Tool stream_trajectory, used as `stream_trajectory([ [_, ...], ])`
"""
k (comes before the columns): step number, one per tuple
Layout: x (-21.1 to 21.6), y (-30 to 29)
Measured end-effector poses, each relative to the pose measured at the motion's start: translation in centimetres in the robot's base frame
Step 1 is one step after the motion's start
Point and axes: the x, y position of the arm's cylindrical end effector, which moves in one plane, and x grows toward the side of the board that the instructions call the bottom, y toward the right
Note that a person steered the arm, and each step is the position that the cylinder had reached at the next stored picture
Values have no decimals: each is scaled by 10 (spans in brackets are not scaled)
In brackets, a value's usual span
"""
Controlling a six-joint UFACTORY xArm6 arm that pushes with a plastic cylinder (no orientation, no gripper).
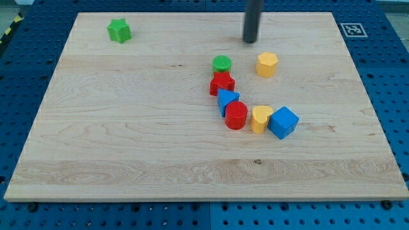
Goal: Push the heart into the hexagon to the bottom side
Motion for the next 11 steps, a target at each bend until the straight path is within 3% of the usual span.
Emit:
stream_trajectory([
  [2,81,115],
  [5,268,76],
  [6,290,27],
  [8,245,-34],
  [11,132,-33],
])
